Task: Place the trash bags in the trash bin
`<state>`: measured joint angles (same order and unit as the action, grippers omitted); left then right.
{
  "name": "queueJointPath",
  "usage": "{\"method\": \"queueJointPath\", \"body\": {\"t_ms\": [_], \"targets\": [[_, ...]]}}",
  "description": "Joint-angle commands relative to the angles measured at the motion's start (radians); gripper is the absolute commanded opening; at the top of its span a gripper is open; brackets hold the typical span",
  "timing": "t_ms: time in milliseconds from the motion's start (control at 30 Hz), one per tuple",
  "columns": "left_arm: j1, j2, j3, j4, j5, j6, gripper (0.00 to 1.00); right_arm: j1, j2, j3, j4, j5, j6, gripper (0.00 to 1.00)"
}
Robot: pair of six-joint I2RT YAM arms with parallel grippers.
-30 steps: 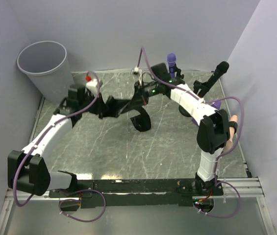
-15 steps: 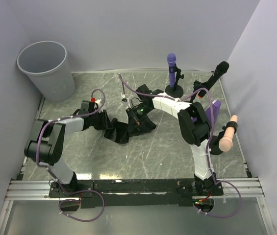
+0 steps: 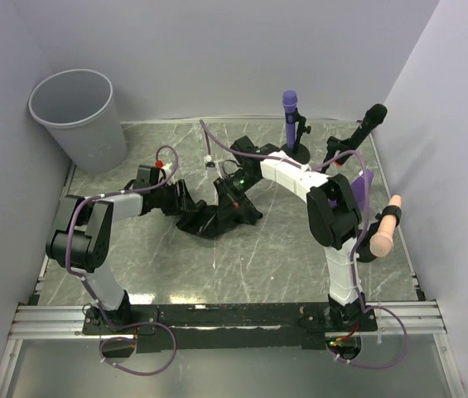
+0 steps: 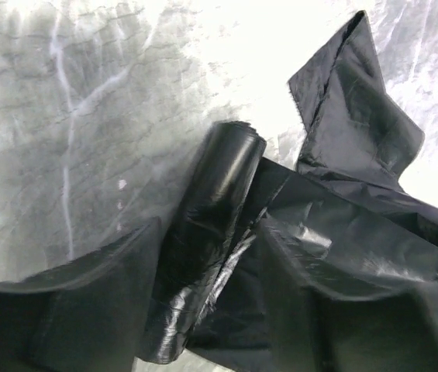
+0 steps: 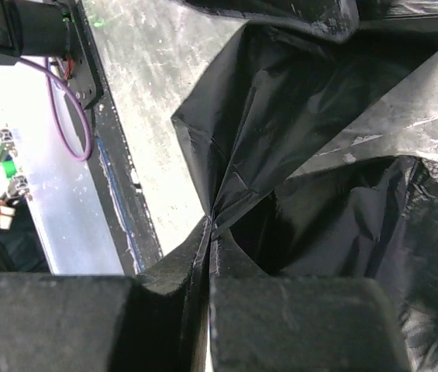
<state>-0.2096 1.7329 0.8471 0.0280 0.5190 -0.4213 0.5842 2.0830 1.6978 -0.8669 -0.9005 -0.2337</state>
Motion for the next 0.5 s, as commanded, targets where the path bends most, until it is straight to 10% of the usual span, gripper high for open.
{"method": "queueJointPath", "body": {"t_ms": [0,467], "targets": [[0.004,0.082,-0.008,-0.073,-0.08,0.018,0.63,-0.014,-0.09,0.071,-0.069,0.0,-0.058,0.0],[0.001,0.122,0.0,-0.089,-0.062,0.013,0.59,-0.056,-0.081,0.232,-0.346,0.049,-0.194,0.0]]}}
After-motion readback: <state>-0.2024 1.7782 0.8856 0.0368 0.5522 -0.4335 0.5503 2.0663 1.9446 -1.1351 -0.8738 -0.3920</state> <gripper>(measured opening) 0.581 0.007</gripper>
